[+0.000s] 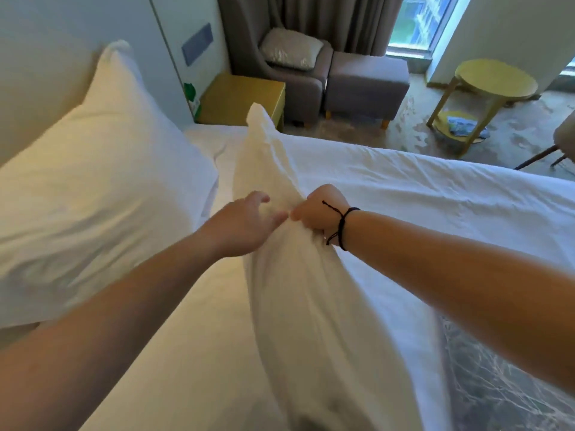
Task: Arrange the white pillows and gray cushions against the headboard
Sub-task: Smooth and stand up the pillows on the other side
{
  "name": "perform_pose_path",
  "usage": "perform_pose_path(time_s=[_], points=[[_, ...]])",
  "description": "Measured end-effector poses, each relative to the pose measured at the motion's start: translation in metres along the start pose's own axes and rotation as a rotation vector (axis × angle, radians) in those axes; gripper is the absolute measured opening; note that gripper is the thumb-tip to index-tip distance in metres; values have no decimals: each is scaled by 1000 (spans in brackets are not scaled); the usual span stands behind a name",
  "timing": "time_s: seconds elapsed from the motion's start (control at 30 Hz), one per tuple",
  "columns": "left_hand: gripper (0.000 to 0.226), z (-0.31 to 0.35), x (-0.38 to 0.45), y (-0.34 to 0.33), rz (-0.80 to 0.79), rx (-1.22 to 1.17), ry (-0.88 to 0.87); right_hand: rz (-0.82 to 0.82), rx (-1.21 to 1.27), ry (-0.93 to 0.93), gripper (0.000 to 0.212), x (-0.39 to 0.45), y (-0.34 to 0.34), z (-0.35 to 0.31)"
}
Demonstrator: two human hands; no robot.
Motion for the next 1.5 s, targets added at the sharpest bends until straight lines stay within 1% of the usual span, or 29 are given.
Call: perform_pose_path(time_s=[0.07,0.13,0.17,0.2,0.23,0.27,0.3,0.33,0.37,0.43,0.47,0.5,0.57,0.6,0.63,0.73,0.8,0.87,0.9,0.97,1.03,1.1,1.17,1.2,1.23,1.3,1.33,1.43,1.5], points=[[70,-25,-27,-20,-94,-114,49,-39,112,-30,16,7,-34,-3],[71,-55,-50,-37,-126,-167,135,-109,99,-75,17,12,-75,7],[74,-72,-63,-47,-138,-187,189,-139,73,-109,14,12,-99,17],[82,-87,-75,-59,-163,-202,234,-151,62,-137,7,10,-122,29],[97,-102,-88,-72,-192,-198,269,-156,75,-157,7,6,-147,42],[108,-115,-102,-87,-231,-173,298,-155,100,-165,13,0,-170,52],[113,-130,-116,-101,-248,-136,326,-159,117,-154,17,-7,-191,57],[111,-144,-129,-110,-221,-105,365,-167,111,-135,26,-15,-209,57],[101,-160,-140,-115,-147,-92,413,-169,89,-111,42,-21,-222,54],[61,-184,-157,-109,65,-145,479,-162,-11,-47,74,-28,-234,44],[44,-193,-163,-104,148,-183,500,-153,-84,10,79,-32,-234,36],[36,-199,-166,-99,196,-208,507,-137,-167,97,74,-35,-232,26],[35,-206,-168,-95,229,-240,496,-113,-413,346,55,-42,-228,9],[35,-208,-168,-94,235,-261,492,-116,-559,468,52,-47,-228,4],[35,-209,-169,-95,239,-281,492,-132,-699,557,53,-50,-228,3],[34,-215,-178,-98,280,-330,542,-213,-969,674,74,-52,-231,16],[32,-216,-188,-103,342,-320,618,-275,-1045,706,87,-52,-235,27],[32,-209,-198,-110,395,-296,662,-303,-1099,725,95,-51,-237,31],[40,-205,-202,-114,405,-311,660,-305,-1125,732,97,-50,-236,30],[82,-196,-210,-127,337,-330,642,-311,-1184,756,99,-48,-235,27],[114,-191,-215,-143,173,-168,639,-345,-1267,795,102,-45,-236,24],[130,-193,-221,-154,41,-1,687,-401,-1345,826,103,-41,-238,21],[127,-198,-224,-157,16,49,738,-448,-1432,835,102,-37,-239,18],[116,-201,-224,-157,30,56,750,-443,-1480,844,99,-35,-240,16],[100,-203,-224,-156,48,63,745,-418,-1519,855,92,-33,-239,13],[67,-208,-224,-154,80,60,717,-326,-1547,877,69,-30,-236,4],[57,-211,-225,-154,96,53,702,-274,-1548,875,59,-30,-234,0],[42,-216,-226,-157,135,62,635,-178,-1597,815,31,-28,-234,-6],[35,-216,-223,-162,150,76,558,-161,-1626,751,20,-25,-240,-9]])
Point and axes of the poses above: each hand's wrist, its own x-axis towards the middle knuckle, its own y-axis out of the back of the hand, z = x × y, the point moved 7 cm from there along x, towards the middle knuckle, and after that the axes turned 9 degrees about -z, right-handed, at the moved point
